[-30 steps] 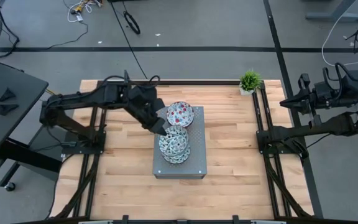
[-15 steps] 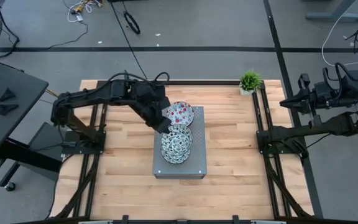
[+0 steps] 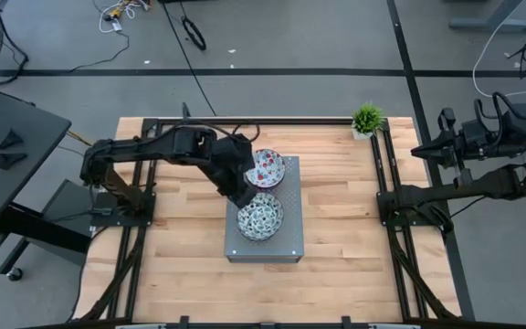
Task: Pick & Place Mini bowls
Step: Put the green bowl on top of the green bowl on the shelf
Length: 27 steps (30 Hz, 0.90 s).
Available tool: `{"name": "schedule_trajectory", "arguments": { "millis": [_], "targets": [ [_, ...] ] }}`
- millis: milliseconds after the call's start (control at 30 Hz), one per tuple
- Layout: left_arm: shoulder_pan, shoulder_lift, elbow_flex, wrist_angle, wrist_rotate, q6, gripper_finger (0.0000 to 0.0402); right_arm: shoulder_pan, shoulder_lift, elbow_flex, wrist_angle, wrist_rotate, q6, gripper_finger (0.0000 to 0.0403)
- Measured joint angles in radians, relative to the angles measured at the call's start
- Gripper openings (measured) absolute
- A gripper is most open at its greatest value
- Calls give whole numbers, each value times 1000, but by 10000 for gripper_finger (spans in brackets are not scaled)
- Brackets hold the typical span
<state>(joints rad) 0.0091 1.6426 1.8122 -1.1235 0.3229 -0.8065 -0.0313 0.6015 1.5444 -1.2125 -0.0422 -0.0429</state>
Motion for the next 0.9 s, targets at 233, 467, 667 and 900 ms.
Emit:
{"name": "schedule_trajectory", "arguments": {
  "millis": [233,467,667,900],
  "targets": [
    [-8,24,1,1,-13,14,8,0,0,0,0,0,0,29],
    [-7,44,0,-23,-15,34,8,0,0,0,0,0,0,29],
    [-6,54,0,-33,-12,46,8,0,0,0,0,0,0,29],
    [-2,55,0,-75,-16,64,8,0,0,0,0,0,0,29]
  ]
}}
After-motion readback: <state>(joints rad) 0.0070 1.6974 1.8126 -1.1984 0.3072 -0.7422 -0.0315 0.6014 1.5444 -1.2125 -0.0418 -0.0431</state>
